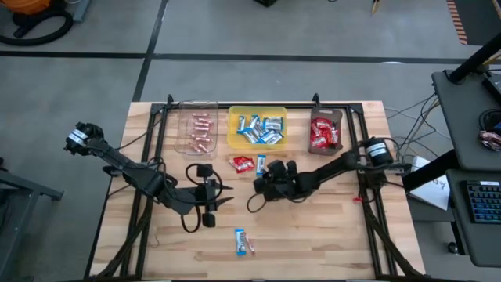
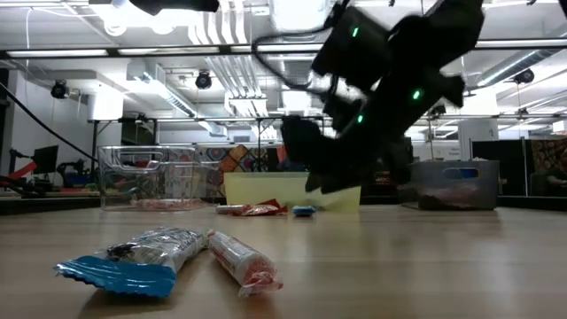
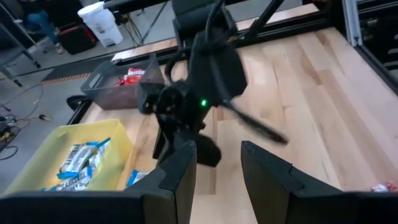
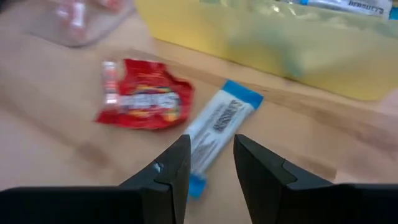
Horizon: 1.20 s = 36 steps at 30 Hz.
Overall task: Sort candy
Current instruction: Put the white chocolate into the yellow bin
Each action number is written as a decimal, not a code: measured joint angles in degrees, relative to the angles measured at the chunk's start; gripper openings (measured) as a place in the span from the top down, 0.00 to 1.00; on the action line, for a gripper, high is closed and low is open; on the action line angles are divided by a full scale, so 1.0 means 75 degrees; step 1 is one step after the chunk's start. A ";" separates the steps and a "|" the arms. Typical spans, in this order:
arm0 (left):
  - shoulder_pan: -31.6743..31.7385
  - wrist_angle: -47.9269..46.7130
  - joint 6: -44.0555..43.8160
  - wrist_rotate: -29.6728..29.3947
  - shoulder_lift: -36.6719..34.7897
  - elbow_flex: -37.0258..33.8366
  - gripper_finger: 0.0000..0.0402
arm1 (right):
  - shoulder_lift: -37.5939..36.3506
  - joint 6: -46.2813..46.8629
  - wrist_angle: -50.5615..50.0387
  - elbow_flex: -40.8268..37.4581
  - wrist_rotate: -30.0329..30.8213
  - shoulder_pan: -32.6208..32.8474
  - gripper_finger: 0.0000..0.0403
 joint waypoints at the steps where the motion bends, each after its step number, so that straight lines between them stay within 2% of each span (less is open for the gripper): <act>1: 0.0000 0.0002 0.0000 -0.0046 0.0000 -0.0012 0.72 | 0.0094 -0.0055 0.0048 0.0000 -0.0003 -0.0088 0.71; 10: 0.0000 -0.0052 -0.0012 -0.0280 -0.0006 -0.0117 0.72 | 0.0766 -0.0174 0.0363 0.0046 0.0122 -0.0379 0.71; 14: 0.0000 -0.0110 -0.0012 -0.0286 -0.0007 -0.0120 0.72 | 0.0689 -0.0425 0.0016 0.0050 -0.0325 -0.0341 0.71; 20: 0.0000 -0.0169 -0.0035 -0.0286 -0.0009 -0.0120 0.72 | -0.0339 -0.0856 -0.2058 0.0029 -0.1090 0.0144 0.71; 22: 0.0000 -0.0166 -0.0038 -0.0286 -0.0006 -0.0120 0.72 | -0.0769 -0.0867 -0.2792 0.0017 -0.1110 0.0300 0.71; 25: 0.0000 -0.0155 -0.0038 -0.0286 -0.0009 -0.0120 0.72 | -0.1375 -0.0795 -0.3219 0.0005 -0.1099 0.0461 0.71; 29: 0.0000 -0.0147 -0.0037 -0.0283 -0.0009 -0.0120 0.72 | -0.1855 -0.1300 -0.3082 -0.0267 -0.1140 0.0790 0.71; 32: -0.0012 -0.0166 -0.0041 -0.0254 -0.0007 -0.0120 0.72 | -0.2196 -0.1832 -0.2343 -0.0895 -0.1099 0.1046 0.71; 34: -0.0015 -0.0161 -0.0041 -0.0227 -0.0006 -0.0120 0.72 | -0.2368 -0.2425 -0.1300 -0.1542 -0.1072 0.1151 0.71; 36: -0.0015 -0.0143 -0.0041 -0.0225 -0.0009 -0.0120 0.72 | -0.2367 -0.3014 0.0627 -0.2353 -0.1006 0.1226 0.71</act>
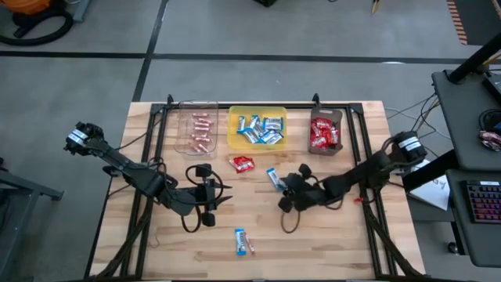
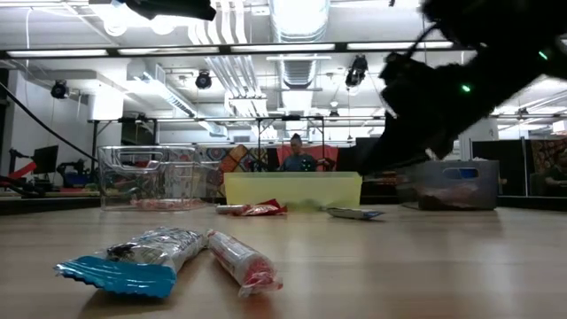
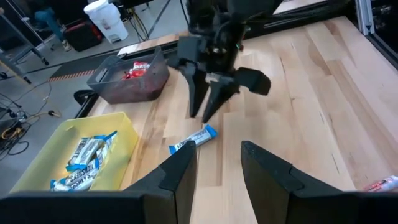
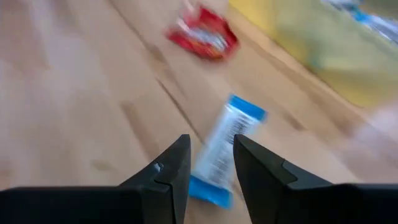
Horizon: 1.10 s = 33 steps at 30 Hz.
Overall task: Sort candy
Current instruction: Put the white chocolate into the yellow bin
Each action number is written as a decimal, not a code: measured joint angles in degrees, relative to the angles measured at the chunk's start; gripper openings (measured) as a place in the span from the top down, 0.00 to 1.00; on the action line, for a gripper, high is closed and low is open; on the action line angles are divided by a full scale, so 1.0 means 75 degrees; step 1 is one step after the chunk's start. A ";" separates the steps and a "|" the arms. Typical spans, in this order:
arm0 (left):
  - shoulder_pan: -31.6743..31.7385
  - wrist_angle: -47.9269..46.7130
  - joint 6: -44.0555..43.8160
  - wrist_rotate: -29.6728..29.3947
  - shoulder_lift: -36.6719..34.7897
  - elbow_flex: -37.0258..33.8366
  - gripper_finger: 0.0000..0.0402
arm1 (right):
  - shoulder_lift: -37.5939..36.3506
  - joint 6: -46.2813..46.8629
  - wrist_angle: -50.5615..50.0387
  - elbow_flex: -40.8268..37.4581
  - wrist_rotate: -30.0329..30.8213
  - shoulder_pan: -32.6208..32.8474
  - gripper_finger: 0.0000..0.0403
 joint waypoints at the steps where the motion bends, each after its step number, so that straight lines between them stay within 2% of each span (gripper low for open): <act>1: 0.0000 0.0031 -0.0003 0.0002 0.0000 0.0000 0.72 | 0.0050 -0.0266 0.1059 -0.0400 0.0098 0.0024 0.71; 4: 0.0000 0.0111 -0.0003 0.0003 0.0003 -0.0010 0.72 | 0.0485 -0.1247 0.3809 -0.1281 0.0206 0.0015 0.71; 8: 0.0000 0.0134 -0.0003 0.0006 0.0003 -0.0032 0.72 | 0.1192 -0.1342 0.5146 -0.1602 0.0734 -0.0069 0.71; 18: 0.0000 0.0195 -0.0003 0.0009 0.0012 -0.0044 0.72 | 0.2242 -0.0925 0.5097 -0.0900 0.0917 -0.0105 0.71; 25: 0.0000 0.0172 -0.0052 0.0012 0.0012 -0.0046 0.72 | 0.1983 -0.2626 0.4937 -0.0491 0.0918 -0.0064 0.71; 33: 0.0000 0.0154 -0.0047 0.0013 0.0015 -0.0047 0.72 | 0.1883 -0.1968 0.3986 -0.0107 0.0839 -0.0067 0.69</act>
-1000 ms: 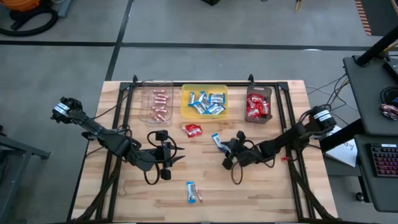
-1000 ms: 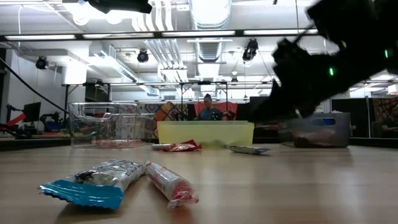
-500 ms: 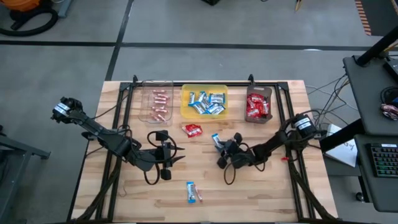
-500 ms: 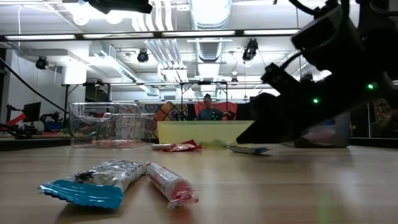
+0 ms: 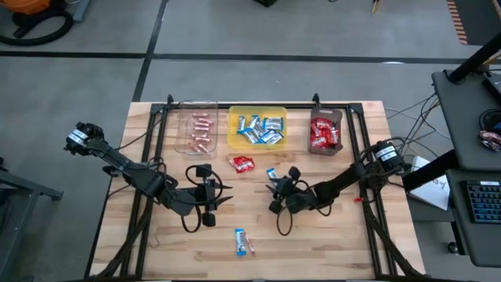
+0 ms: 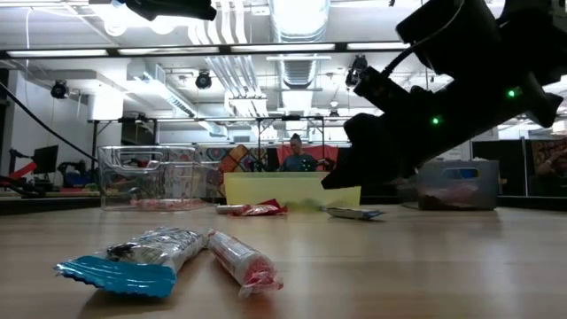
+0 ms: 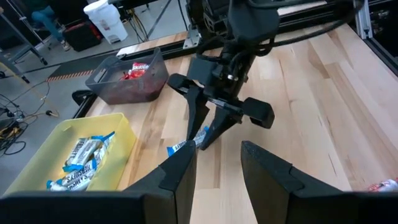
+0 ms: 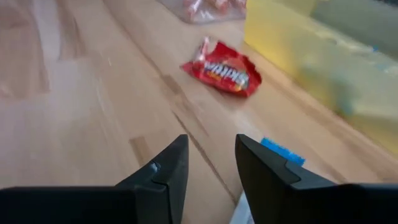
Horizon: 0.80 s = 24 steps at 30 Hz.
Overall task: Sort candy
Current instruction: Put the white chocolate into the yellow bin
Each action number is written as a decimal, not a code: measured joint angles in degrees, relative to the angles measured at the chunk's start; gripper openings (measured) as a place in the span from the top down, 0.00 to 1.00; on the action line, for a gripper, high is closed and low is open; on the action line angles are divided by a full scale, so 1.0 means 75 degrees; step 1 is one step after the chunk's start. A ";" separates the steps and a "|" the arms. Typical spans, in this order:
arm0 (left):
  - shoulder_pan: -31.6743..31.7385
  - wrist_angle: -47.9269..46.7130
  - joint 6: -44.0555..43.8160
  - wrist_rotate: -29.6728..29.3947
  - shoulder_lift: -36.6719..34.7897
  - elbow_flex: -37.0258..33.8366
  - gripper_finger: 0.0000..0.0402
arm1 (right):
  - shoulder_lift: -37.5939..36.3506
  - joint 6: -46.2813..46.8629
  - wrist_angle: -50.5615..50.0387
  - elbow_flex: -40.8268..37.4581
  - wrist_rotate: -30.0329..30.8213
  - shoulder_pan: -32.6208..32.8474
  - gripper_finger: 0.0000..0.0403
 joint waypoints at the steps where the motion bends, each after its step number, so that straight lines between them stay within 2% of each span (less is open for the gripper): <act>1: 0.0000 -0.0002 0.0003 -0.0001 0.0000 0.0000 0.72 | 0.0000 0.0125 -0.0209 0.0069 -0.0055 0.0000 0.68; 5: 0.0000 -0.0007 0.0003 -0.0001 0.0000 0.0000 0.72 | 0.0000 0.0343 -0.1102 0.0219 -0.0110 0.0000 0.60; 8: 0.0000 -0.0019 0.0003 0.0000 0.0000 0.0000 0.72 | 0.0000 0.1099 -0.1647 0.0219 -0.0115 -0.0019 0.54; 12: 0.0000 -0.0010 0.0009 -0.0001 0.0000 0.0000 0.72 | 0.0003 0.1606 -0.2237 0.0219 -0.0080 -0.0047 0.52; 19: 0.0000 0.0012 0.0012 -0.0008 0.0000 0.0000 0.72 | 0.0228 0.2088 -0.2347 0.0155 0.0089 -0.0172 0.53; 21: 0.0000 0.0011 0.0012 -0.0010 0.0000 0.0000 0.72 | 0.0342 0.2136 -0.2309 0.0155 0.0083 -0.0222 0.56; 24: 0.0000 0.0013 0.0012 -0.0010 0.0000 0.0000 0.72 | 0.0423 0.2145 -0.2302 0.0160 -0.0037 -0.0265 0.65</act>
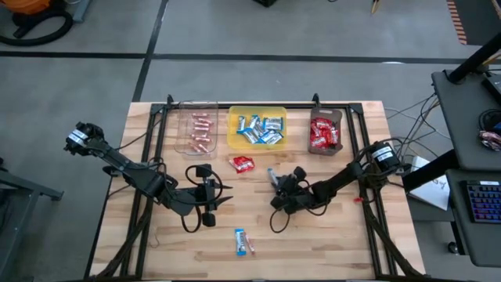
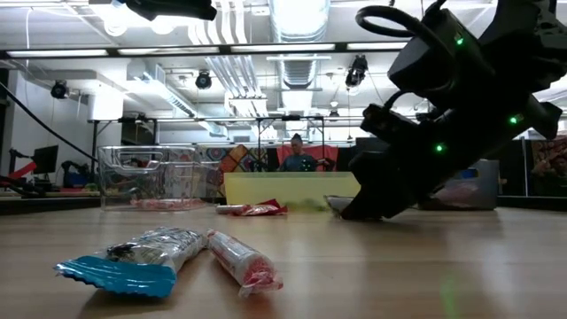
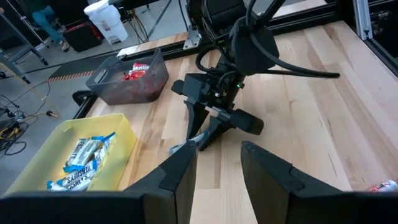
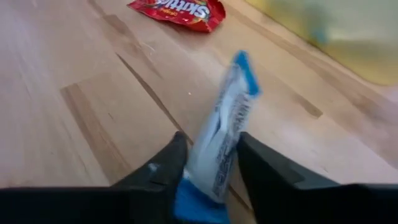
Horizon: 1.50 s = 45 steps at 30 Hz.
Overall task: Sort candy
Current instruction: Put the white chocolate into the yellow bin
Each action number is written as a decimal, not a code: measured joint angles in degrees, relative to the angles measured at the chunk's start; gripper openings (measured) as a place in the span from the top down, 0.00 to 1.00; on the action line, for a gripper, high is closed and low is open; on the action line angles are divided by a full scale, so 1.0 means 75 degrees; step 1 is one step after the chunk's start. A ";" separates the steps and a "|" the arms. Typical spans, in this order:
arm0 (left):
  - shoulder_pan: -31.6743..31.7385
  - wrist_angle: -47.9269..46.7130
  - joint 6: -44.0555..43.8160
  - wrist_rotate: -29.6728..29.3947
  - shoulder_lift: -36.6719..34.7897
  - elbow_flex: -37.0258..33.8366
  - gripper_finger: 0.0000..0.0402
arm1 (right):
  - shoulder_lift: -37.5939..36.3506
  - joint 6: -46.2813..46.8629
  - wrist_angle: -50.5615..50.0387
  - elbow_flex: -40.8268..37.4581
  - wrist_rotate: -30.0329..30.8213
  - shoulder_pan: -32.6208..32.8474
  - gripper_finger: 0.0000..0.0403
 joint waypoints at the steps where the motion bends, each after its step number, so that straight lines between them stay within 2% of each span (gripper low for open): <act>1: 0.0000 -0.0001 0.0000 0.0000 0.0000 0.0000 0.72 | 0.0003 0.0003 -0.0003 0.0000 -0.0044 -0.0006 0.69; 6: 0.0000 -0.0003 0.0000 -0.0003 0.0000 -0.0006 0.72 | -0.0030 -0.0054 -0.0047 -0.0009 -0.0085 -0.0022 0.91; 8: 0.0000 -0.0002 -0.0004 0.0003 0.0000 -0.0007 0.72 | -0.0063 -0.0075 -0.0062 -0.0012 -0.0086 -0.0024 0.94; 10: 0.0000 0.0019 -0.0013 0.0235 0.0000 -0.0032 0.72 | -0.0154 -0.0078 -0.0034 -0.0017 -0.0201 -0.0024 0.94; 13: 0.0000 0.0170 0.0003 0.1131 0.0006 -0.0197 0.72 | -0.0419 -0.0180 0.0088 -0.0049 -0.0631 -0.0038 0.93; 15: -0.0008 0.0736 0.0002 0.1457 0.0035 -0.0392 0.72 | -0.0641 -0.0472 0.0376 -0.0058 -0.1107 -0.0034 0.93; 22: 0.0017 0.2635 0.0003 0.1550 0.0035 -0.1369 0.70 | -0.1221 -0.1780 0.2556 -0.0050 -0.3141 0.0027 0.93; 26: 0.0029 0.3946 -0.0017 0.1553 0.0055 -0.1943 0.65 | -0.1268 -0.2457 0.3993 -0.0017 -0.3857 0.0120 0.93; 30: 0.0073 0.5121 -0.0023 0.1418 0.0191 -0.2423 0.59 | -0.1199 -0.3287 0.4799 0.0113 -0.3948 0.0247 0.93; 37: 0.0206 0.6852 0.0269 0.1360 0.0995 -0.2633 0.52 | -0.1189 -0.4419 0.4890 0.0646 -0.4150 0.0297 0.93; 45: 0.0271 0.7333 0.0480 0.1358 0.1826 -0.2178 0.52 | -0.1189 -0.4689 0.4105 0.1041 -0.4144 0.0294 0.93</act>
